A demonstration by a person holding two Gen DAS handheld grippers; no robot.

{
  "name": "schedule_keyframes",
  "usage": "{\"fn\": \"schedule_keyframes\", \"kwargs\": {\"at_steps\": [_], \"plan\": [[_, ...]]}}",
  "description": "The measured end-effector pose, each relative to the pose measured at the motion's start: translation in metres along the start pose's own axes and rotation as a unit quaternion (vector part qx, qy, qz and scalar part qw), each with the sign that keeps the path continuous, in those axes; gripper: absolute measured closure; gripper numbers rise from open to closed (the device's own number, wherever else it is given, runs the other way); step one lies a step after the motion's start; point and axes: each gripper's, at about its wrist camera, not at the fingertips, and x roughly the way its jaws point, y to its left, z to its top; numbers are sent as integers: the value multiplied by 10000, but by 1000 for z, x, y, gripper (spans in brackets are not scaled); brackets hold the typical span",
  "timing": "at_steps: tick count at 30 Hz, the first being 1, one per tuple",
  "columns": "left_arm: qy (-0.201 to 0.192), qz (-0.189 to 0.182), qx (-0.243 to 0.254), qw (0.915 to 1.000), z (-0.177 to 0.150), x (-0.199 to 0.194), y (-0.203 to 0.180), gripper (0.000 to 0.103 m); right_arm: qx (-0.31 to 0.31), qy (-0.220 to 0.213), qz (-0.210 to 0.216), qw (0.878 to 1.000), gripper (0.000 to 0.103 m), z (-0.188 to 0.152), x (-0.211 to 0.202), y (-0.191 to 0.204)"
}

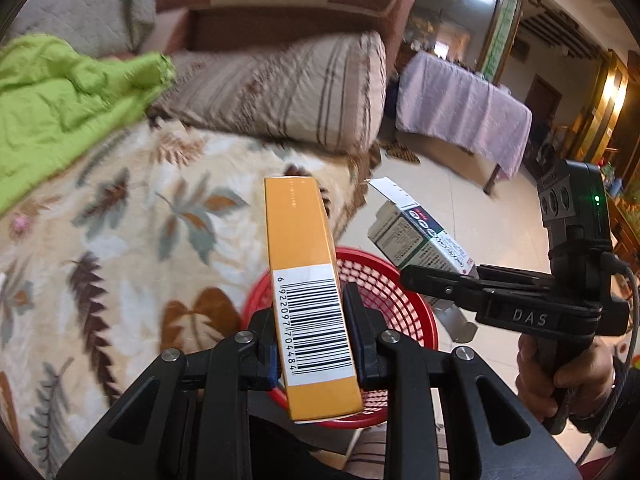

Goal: Collect trash
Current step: 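Carry both boxes to the red wastebasket and open both tools over it, then move both open tools back over the trash on the bed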

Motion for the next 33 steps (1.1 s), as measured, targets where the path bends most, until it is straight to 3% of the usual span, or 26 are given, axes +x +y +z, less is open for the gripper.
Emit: {"fn": "schedule_keyframes", "kwargs": {"at_steps": [3,4,5,7,15,21,25,29,33], "plan": [[221,-134,-29,9997,0,16,-4,74,189,120,-51,9997,66,-6,6,-12],[264,-99,-23,9996,1,19,-5,59,264,175,-60,9995,66,-8,9,-17],[258,-74,-18,9996,1,20,-6,49,319,272,-91,9991,60,-10,12,-21],[214,-81,-14,9997,-1,19,-7,48,389,332,-220,9985,48,-13,14,-28],[-1,285,-214,9994,-2,-4,19,48,383,97,-167,9991,47,-2,8,-26],[-274,733,-475,9958,-8,-40,52,47,-50,103,286,9995,47,15,26,19],[-472,1065,-845,9896,-19,-73,89,46,-448,201,746,9960,47,23,48,69],[-639,1416,-1290,9794,-35,-105,130,45,-880,303,1067,9899,46,29,73,118],[-783,2009,-1741,9608,-59,-137,176,42,-1242,551,1246,9829,46,27,106,161]]}}
